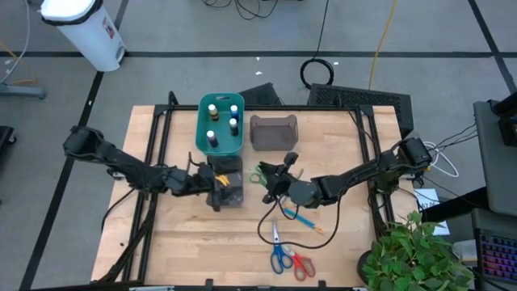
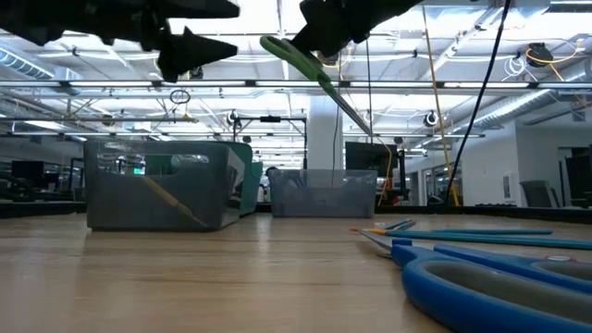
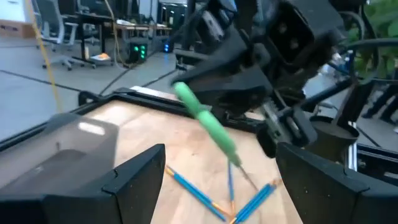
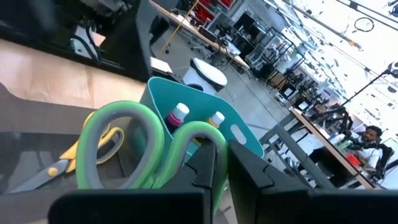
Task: Pick & Place Paint Supplies
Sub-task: Put the green scissors into the bottom black bin
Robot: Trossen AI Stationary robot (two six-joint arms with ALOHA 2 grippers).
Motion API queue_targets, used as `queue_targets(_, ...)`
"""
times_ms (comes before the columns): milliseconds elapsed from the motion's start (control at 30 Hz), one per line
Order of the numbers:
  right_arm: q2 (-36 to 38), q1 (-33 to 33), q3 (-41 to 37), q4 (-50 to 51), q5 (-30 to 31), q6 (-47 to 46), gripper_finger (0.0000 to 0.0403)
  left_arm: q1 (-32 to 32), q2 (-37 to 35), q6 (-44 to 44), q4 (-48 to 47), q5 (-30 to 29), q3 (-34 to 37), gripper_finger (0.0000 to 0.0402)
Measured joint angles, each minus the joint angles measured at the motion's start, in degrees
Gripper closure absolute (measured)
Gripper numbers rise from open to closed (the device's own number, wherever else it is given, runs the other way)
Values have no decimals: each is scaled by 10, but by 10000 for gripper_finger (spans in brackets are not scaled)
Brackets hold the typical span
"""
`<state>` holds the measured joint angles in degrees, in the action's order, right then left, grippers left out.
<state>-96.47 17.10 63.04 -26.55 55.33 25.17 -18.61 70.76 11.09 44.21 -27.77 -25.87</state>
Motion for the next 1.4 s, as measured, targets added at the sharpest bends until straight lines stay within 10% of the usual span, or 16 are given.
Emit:
queue_targets(967,0,14,0,-46,-76,12,390,35,134,91,-10,1,-116,98)
queue_targets(1400,0,14,0,-45,-122,-4,369,36,134,76,-8,35,-116,354)
